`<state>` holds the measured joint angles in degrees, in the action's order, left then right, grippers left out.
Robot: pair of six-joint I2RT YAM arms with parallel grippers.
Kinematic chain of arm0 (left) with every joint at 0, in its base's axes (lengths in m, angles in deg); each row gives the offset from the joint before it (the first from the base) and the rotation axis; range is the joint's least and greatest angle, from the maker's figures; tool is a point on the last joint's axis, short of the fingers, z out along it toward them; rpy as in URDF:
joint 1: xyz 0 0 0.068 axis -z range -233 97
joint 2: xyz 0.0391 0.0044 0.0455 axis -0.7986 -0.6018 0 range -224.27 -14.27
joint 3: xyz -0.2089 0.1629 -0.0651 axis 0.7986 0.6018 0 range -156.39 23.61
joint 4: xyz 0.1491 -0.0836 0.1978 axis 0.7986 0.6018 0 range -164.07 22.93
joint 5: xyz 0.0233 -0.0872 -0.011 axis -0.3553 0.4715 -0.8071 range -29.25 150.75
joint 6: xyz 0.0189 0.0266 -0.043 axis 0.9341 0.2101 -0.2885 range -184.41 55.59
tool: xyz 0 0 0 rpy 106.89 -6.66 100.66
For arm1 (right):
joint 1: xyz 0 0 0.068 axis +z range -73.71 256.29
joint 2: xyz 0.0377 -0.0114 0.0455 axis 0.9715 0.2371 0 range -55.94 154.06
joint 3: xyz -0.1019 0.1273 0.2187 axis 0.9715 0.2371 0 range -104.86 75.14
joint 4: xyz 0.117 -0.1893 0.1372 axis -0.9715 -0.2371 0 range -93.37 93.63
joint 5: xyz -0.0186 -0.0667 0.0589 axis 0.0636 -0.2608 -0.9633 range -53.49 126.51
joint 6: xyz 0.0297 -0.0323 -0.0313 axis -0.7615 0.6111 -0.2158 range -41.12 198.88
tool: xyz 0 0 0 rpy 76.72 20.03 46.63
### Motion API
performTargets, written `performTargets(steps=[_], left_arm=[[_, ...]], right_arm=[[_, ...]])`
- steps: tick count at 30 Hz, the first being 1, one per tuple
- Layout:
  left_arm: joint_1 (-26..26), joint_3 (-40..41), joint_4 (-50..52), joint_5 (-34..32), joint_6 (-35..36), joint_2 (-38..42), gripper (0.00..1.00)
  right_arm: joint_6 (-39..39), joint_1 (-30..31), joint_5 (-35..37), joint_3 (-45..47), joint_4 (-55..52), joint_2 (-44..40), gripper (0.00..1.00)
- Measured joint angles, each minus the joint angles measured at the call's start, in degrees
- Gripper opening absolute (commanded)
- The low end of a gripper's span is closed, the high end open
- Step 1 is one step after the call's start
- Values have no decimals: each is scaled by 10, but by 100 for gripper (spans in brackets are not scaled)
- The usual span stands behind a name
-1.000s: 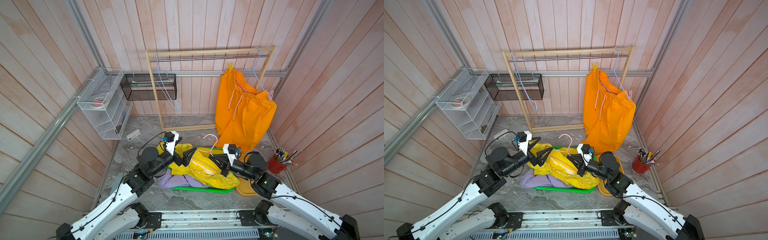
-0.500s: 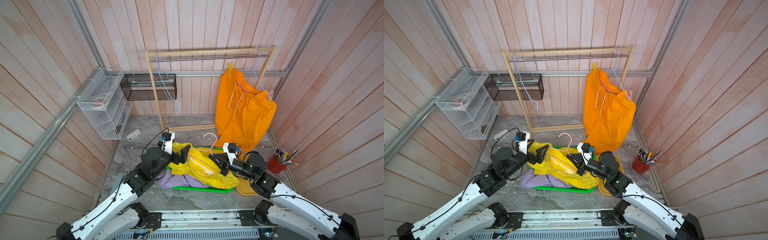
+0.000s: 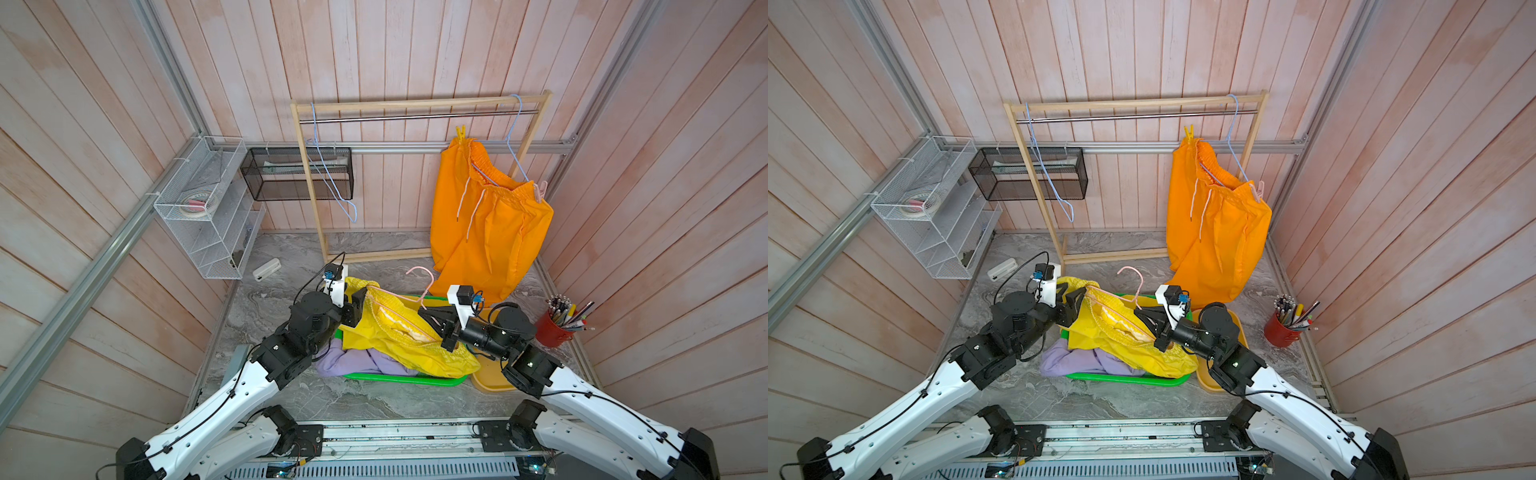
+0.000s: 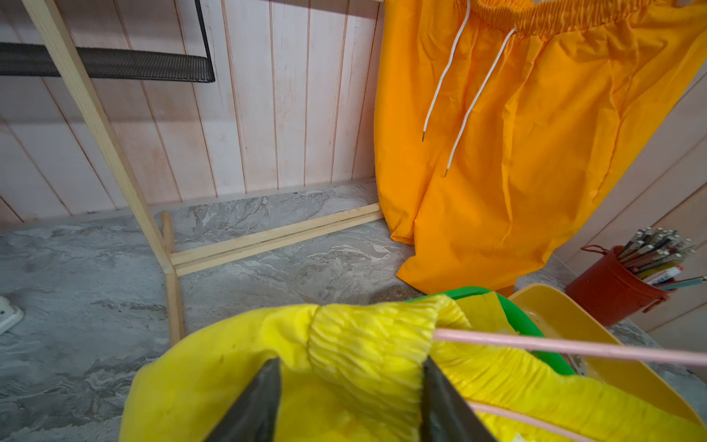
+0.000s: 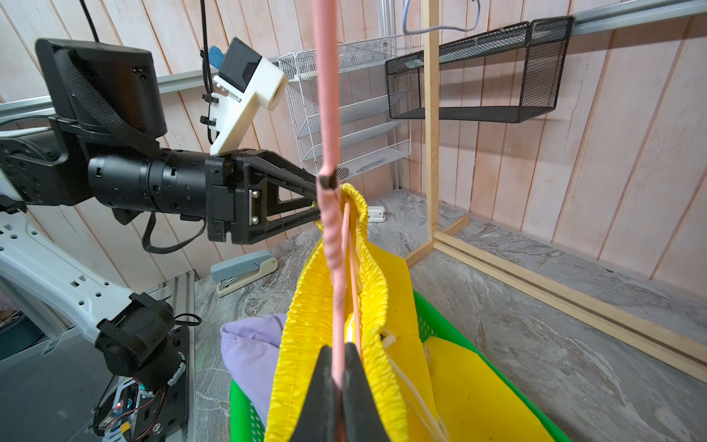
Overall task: Remove the clothespins securing shorts to the hanger
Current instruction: Remove the shorts from the hanger.
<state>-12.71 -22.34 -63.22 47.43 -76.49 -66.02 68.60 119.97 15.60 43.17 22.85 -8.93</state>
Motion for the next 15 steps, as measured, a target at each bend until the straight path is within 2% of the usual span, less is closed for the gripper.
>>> performTargets(steps=[4,6,11,15], left_arm=[[0,0,2,-10,4,0,38],[0,0,3,-16,5,0,32],[0,-24,8,-37,10,-12,28],[2,-59,8,-56,23,-35,17]], right_arm=[[0,0,0,0,0,-7,0],[0,0,-2,0,0,-10,0],[-1,0,-16,3,-4,-23,0],[-3,0,-34,11,-4,-40,0]])
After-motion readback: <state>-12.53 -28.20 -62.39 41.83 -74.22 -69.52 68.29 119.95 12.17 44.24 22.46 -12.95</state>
